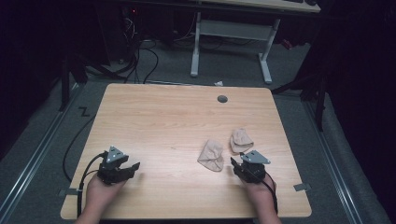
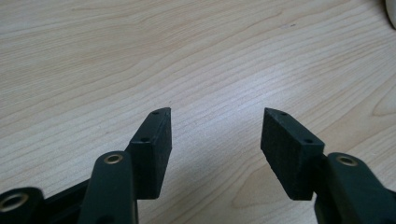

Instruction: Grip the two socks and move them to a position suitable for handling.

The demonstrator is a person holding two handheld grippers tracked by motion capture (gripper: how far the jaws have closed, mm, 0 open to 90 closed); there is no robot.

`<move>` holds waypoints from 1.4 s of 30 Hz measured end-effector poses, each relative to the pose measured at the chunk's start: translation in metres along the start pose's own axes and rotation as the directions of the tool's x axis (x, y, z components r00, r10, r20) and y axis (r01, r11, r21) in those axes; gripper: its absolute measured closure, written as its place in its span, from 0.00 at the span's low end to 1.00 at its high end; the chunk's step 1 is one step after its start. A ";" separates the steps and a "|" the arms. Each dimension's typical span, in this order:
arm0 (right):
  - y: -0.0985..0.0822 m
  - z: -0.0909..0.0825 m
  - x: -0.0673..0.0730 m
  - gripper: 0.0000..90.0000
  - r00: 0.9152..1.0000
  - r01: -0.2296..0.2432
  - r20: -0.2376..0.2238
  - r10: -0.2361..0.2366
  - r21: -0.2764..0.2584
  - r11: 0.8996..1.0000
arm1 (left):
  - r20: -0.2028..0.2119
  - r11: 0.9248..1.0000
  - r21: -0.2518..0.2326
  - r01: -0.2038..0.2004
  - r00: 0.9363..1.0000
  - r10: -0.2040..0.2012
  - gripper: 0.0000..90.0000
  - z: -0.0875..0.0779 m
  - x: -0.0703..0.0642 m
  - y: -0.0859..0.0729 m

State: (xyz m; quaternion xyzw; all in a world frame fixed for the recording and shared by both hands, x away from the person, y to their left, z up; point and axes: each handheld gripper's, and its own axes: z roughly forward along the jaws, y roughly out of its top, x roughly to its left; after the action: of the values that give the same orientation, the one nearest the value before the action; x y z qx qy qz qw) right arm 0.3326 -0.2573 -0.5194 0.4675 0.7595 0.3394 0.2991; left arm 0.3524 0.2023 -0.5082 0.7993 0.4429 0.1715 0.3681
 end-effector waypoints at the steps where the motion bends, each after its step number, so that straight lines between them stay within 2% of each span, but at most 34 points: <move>1: 0.000 0.000 0.000 0.61 1.000 0.000 0.000 0.000 0.000 1.000 | 0.000 1.000 0.000 0.000 1.000 0.000 0.49 0.000 0.000 0.000; 3: -0.002 -0.002 -0.001 0.61 1.000 -0.008 0.001 0.008 0.000 1.000 | -0.006 1.000 -0.003 -0.006 1.000 0.006 0.48 0.001 0.000 0.001; 4: -0.005 -0.005 -0.004 0.61 1.000 -0.016 0.005 0.016 0.002 1.000 | 0.006 1.000 -0.002 -0.001 1.000 0.001 0.48 0.004 -0.001 0.002; 10: -0.010 -0.010 -0.011 0.60 0.999 -0.049 0.017 0.049 0.001 0.999 | 0.015 1.000 0.000 -0.013 1.000 0.013 0.48 0.007 -0.004 0.005; 19: -0.007 -0.006 -0.009 0.60 0.999 -0.049 0.012 0.049 0.002 0.999 | 0.017 1.000 0.007 -0.021 1.000 0.021 0.48 0.008 -0.003 0.003; 21: -0.007 -0.006 -0.009 0.59 0.999 -0.050 0.008 0.050 -0.001 0.999 | 0.019 1.000 0.009 -0.021 1.000 0.020 0.48 0.008 -0.004 0.003; 23: -0.004 -0.005 -0.008 0.60 0.997 -0.072 -0.015 0.072 0.009 0.997 | 0.022 1.000 0.013 -0.023 0.999 0.023 0.48 0.009 -0.004 0.002; 26: -0.002 -0.005 -0.006 0.61 0.997 -0.068 -0.029 0.068 0.004 0.998 | 0.025 1.000 0.017 -0.025 0.999 0.024 0.48 0.010 -0.004 0.002; 29: 0.005 -0.007 -0.001 0.65 0.997 -0.058 -0.049 0.057 -0.023 0.998 | 0.029 0.999 0.016 -0.028 0.999 0.028 0.47 0.009 -0.005 0.002; 32: 0.007 -0.007 0.004 0.70 0.996 -0.054 -0.066 0.053 -0.018 0.998 | 0.030 0.999 0.015 -0.028 0.999 0.028 0.47 0.009 -0.005 0.002; 33: 0.008 -0.006 0.006 0.75 0.996 -0.051 -0.078 0.050 -0.013 0.999 | 0.030 1.000 0.013 -0.026 0.999 0.026 0.47 0.009 -0.005 0.002; 34: 0.010 -0.006 0.011 0.86 0.994 -0.041 -0.099 0.040 -0.011 0.999 | 0.030 1.000 0.013 -0.023 0.999 0.023 0.47 0.009 -0.004 0.002; 35: 0.010 -0.006 0.011 0.86 0.994 -0.041 -0.099 0.040 -0.011 0.999 | 0.030 1.000 0.013 -0.023 0.999 0.023 0.47 0.009 -0.004 0.002; 36: 0.013 -0.006 0.013 0.97 0.992 -0.041 -0.117 0.040 -0.005 0.999 | 0.031 1.000 0.012 -0.022 0.999 0.022 0.47 0.010 -0.004 0.002; 39: 0.016 -0.004 0.017 1.00 0.990 -0.038 -0.135 0.037 -0.004 0.999 | 0.032 1.000 0.010 -0.023 0.999 0.023 0.47 0.010 -0.004 0.002; 42: 0.020 0.002 0.022 1.00 0.991 -0.031 -0.133 0.032 0.010 0.999 | 0.039 1.000 0.009 -0.022 0.999 0.021 0.48 0.010 -0.005 0.003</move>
State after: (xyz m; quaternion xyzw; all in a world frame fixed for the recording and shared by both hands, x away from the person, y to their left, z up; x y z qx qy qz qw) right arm 0.3357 -0.2302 -0.5072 0.4567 0.7716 0.3717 0.2405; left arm 0.3572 0.1928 -0.5124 0.8090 0.4278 0.1578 0.3710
